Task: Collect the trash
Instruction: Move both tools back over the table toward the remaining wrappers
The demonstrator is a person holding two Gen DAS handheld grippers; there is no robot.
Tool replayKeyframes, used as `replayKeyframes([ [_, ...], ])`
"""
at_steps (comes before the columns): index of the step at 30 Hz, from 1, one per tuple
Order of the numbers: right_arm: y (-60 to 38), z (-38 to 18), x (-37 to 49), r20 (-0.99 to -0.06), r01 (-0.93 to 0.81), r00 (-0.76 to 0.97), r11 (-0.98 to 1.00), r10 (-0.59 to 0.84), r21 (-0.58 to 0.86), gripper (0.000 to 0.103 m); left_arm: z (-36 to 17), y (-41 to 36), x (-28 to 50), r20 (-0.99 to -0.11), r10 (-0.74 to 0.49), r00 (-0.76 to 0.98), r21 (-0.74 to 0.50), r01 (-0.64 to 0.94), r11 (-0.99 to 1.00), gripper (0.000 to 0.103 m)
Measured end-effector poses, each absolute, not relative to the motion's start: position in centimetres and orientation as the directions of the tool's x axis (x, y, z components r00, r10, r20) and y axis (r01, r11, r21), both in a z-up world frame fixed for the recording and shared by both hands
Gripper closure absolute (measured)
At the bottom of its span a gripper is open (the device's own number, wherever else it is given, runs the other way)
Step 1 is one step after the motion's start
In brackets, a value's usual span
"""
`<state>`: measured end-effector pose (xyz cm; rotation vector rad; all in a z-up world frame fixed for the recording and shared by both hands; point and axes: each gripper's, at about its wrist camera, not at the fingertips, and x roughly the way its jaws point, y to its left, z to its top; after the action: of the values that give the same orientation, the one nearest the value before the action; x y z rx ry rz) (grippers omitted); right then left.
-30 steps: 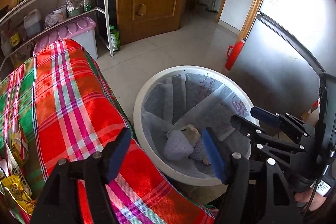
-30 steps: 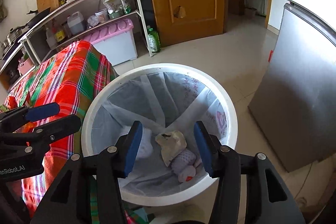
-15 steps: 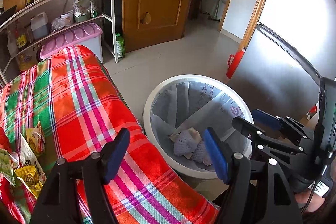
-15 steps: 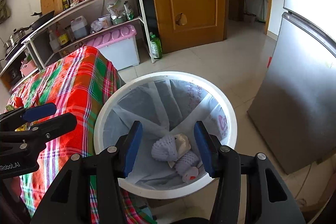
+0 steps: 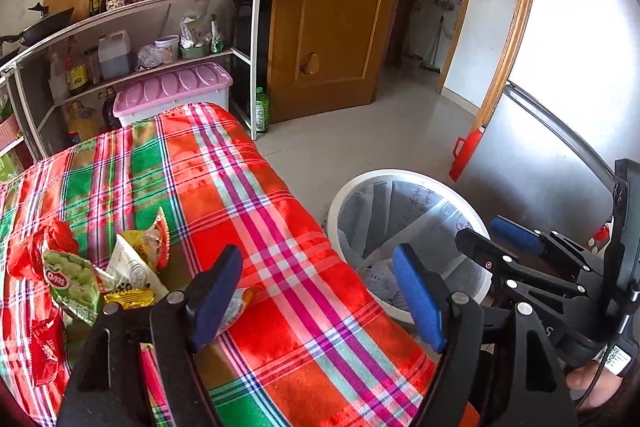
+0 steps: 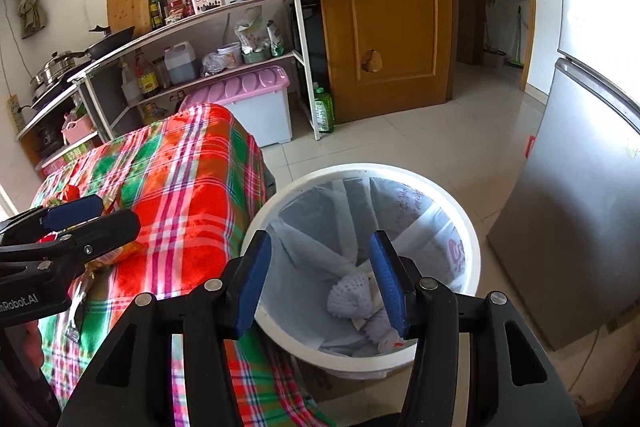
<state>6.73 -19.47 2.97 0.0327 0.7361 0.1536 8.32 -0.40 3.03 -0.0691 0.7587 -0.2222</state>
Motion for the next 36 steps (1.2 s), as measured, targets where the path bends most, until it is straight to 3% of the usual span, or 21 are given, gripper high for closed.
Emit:
replayKeyframes([
  [21,-9.2,3.5,4.9,-0.648,-0.330,0.693,0.938,0.315,0.103,0.044,2.9,13.5,2.0,-0.649,-0.025,0.760,-0.150,-0.096,0.984,0.016],
  [36,-1.5,0.6,5.8,-0.723,-0.444,0.567,0.886,0.395,0.136,0.044,-0.6,22.4,-0.4,-0.707,0.025,0.706,-0.199,-0.232,0.952,0.015],
])
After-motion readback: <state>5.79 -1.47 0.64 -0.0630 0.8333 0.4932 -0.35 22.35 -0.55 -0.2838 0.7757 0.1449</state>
